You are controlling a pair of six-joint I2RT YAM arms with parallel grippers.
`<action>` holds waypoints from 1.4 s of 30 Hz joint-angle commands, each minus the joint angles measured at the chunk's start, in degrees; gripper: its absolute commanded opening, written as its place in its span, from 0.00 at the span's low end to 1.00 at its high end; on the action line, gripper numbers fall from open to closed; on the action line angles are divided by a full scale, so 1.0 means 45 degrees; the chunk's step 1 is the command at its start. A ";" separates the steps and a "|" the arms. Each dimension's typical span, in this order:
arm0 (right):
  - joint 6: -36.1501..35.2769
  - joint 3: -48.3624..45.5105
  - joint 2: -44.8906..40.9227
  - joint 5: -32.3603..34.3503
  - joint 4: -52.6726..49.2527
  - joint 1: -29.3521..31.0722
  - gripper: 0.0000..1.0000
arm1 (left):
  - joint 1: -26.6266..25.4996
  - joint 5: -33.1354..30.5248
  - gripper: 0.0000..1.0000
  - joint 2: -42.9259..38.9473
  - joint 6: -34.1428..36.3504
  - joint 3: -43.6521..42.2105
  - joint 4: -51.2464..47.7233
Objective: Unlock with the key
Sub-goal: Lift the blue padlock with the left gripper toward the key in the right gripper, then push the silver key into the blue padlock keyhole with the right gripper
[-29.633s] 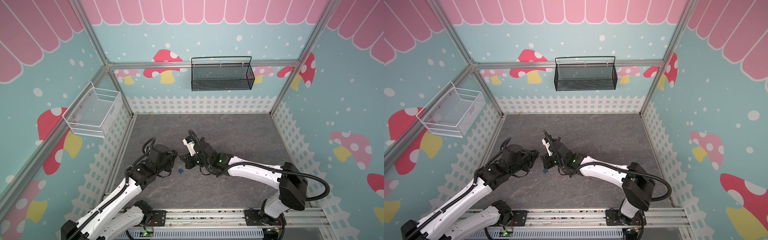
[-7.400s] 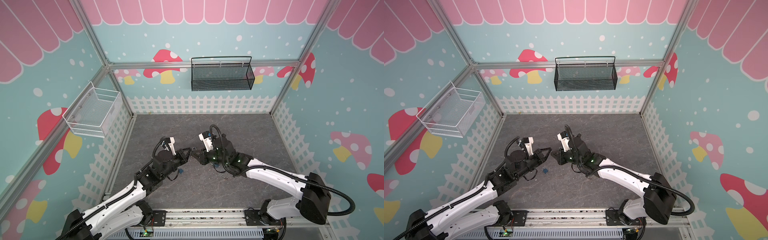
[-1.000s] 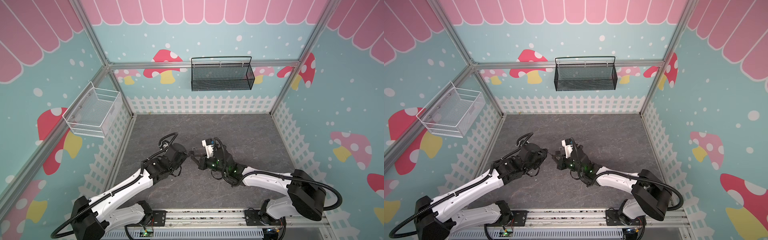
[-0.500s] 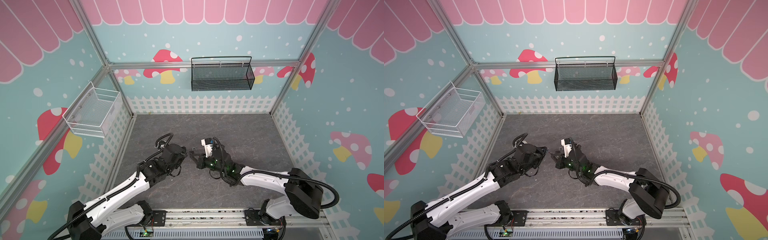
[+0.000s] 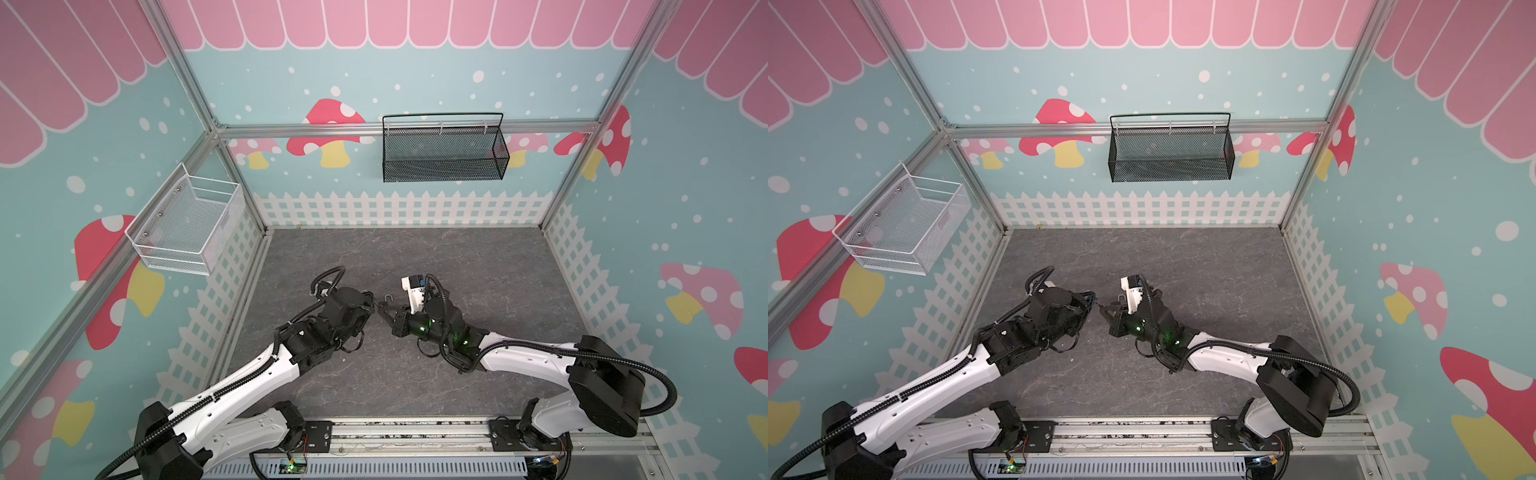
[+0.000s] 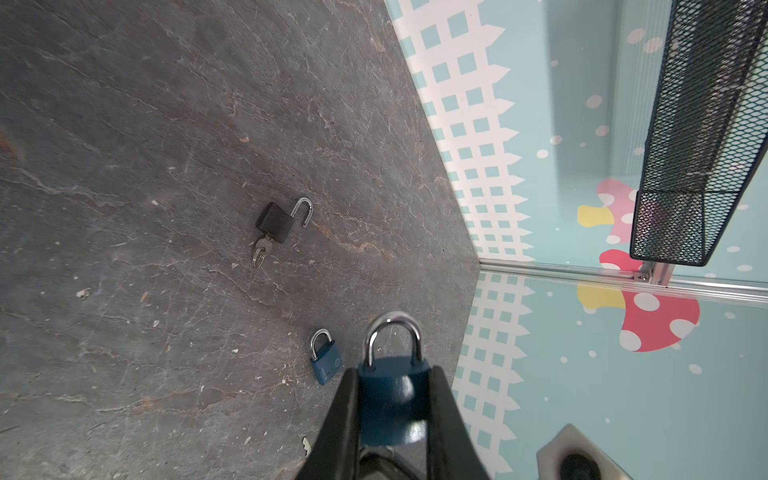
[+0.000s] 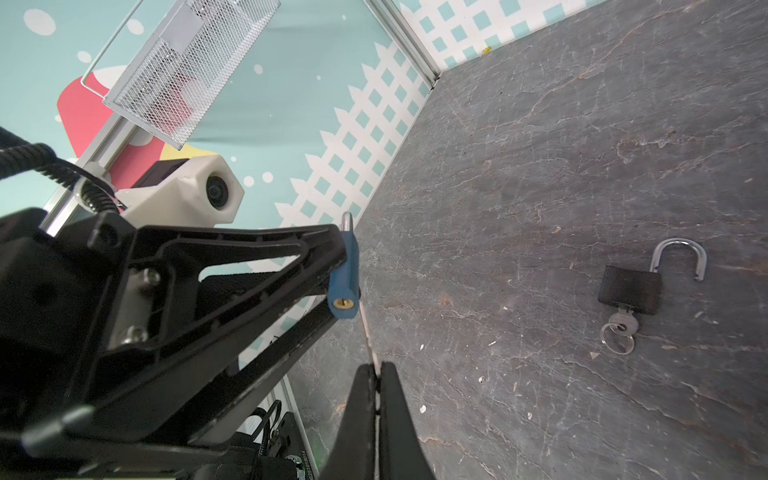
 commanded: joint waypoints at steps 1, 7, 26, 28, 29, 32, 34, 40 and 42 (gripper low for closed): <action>0.0053 0.0072 -0.0145 -0.0177 0.0688 0.0173 0.00 | -0.0044 0.0026 0.00 -0.0067 -0.0333 -0.0229 0.0202; 0.0134 -0.0143 -0.0378 -0.0129 0.0480 0.0174 0.00 | 0.0034 -0.0211 0.00 -0.0222 -0.0336 -0.0276 -0.0062; -0.0095 0.0071 -0.0401 0.0068 0.0057 0.0174 0.00 | 0.0288 0.0029 0.00 -0.0214 -0.0210 -0.0136 -0.0010; -0.0037 0.0109 -0.0279 0.0132 0.0062 0.0175 0.00 | 0.0278 0.0116 0.00 -0.0227 -0.0227 -0.0111 0.0069; -0.0010 0.0127 -0.0223 0.0171 0.0056 0.0164 0.00 | 0.0288 0.0121 0.00 -0.0278 -0.0230 -0.0131 0.0101; 0.0055 0.0129 -0.0147 0.0275 0.0085 0.0170 0.00 | 0.0288 0.0140 0.00 -0.0380 -0.0210 -0.0148 0.0162; -0.0038 0.0279 -0.0108 0.0225 0.0093 0.0173 0.00 | 0.0288 0.0141 0.00 -0.0367 -0.0225 -0.0151 0.0191; -0.0097 0.0629 0.0082 0.0240 0.0021 0.0166 0.00 | 0.0288 0.0826 0.00 -0.0356 -0.0403 -0.0190 0.0542; -0.0238 0.0732 -0.0005 0.0164 0.0097 0.0186 0.00 | 0.0288 0.0720 0.00 -0.0377 -0.0369 -0.0185 0.0444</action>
